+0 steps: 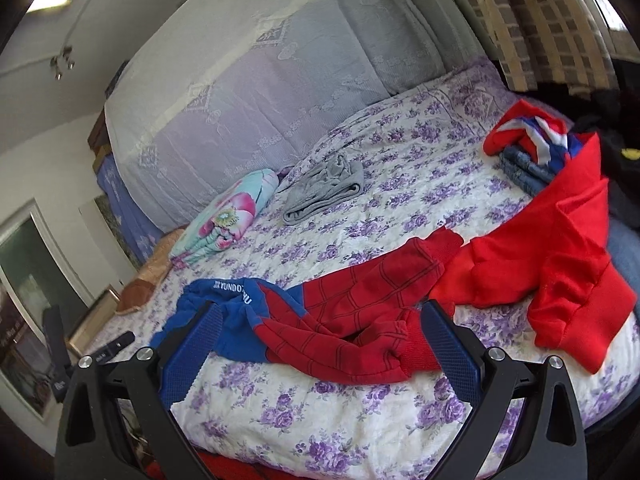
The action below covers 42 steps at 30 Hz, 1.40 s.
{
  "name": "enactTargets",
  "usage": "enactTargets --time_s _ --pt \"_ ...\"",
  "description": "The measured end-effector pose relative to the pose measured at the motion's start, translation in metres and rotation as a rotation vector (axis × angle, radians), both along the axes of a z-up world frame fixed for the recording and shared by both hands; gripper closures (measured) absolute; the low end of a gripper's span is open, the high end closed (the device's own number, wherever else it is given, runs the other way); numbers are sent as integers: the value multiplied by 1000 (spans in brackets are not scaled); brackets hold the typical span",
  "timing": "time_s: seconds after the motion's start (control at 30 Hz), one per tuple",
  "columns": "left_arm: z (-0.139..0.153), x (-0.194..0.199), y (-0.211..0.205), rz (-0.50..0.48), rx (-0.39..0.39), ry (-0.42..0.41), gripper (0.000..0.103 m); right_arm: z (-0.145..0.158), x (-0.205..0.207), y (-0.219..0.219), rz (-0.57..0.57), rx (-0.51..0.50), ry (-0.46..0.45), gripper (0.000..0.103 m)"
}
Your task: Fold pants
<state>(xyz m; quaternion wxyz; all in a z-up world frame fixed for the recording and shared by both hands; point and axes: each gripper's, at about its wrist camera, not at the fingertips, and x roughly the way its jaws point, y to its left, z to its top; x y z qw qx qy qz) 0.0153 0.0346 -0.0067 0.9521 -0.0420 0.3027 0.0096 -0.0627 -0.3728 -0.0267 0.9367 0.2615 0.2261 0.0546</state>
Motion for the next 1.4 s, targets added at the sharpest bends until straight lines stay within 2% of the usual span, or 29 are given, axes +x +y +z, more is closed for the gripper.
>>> enactTargets --time_s 0.1,0.2,0.33,0.47,0.7,0.77,0.8,0.83,0.87,0.9,0.93,0.97,1.1,1.17,1.2,1.23,1.27,1.3,1.33,1.4 --pt "-8 11 16 19 -36 20 5 -13 8 -13 -3 52 10 3" --pt "-18 21 30 50 -60 48 5 -24 14 -8 33 30 14 3" --pt "-28 32 45 87 -87 61 5 -36 17 -12 4 -22 50 7" --pt "-36 41 54 119 -77 62 5 -59 19 -30 -7 45 124 18" --pt "-45 54 55 120 -67 78 5 -101 33 -37 20 151 236 20" --pt "-48 57 53 117 -62 92 5 -104 39 -32 26 138 236 22" --pt "-50 58 52 117 -60 99 5 -103 41 -28 36 131 225 29" --pt "-51 59 51 117 -57 104 5 -101 45 -25 57 130 212 51" --pt "-52 60 51 117 -54 109 4 -100 48 -23 80 139 201 69" --pt "-53 61 51 119 -51 114 5 -97 49 -23 89 148 191 77" --pt "-53 61 52 123 -50 117 5 -94 49 -24 94 150 174 91" --pt "-53 62 52 127 -50 119 5 -87 47 -25 92 136 157 96" --pt "-51 64 58 138 -63 119 5 -52 30 -35 100 58 83 97" --pt "-45 68 61 130 -63 114 5 -43 30 -32 163 -6 135 93" --pt "-41 72 60 125 -57 112 5 -39 28 -31 145 -53 152 93" --pt "-36 76 61 123 -49 106 5 -36 26 -31 111 -97 156 85" --pt "-31 81 61 122 -38 94 5 -33 26 -34 85 -118 152 64" --pt "-25 87 61 125 -20 83 5 -29 26 -39 61 -110 131 54" --pt "-20 94 61 132 2 75 5 -27 25 -46 28 -92 103 48" --pt "-14 109 62 140 30 68 5 -26 31 -57 11 -48 83 48"
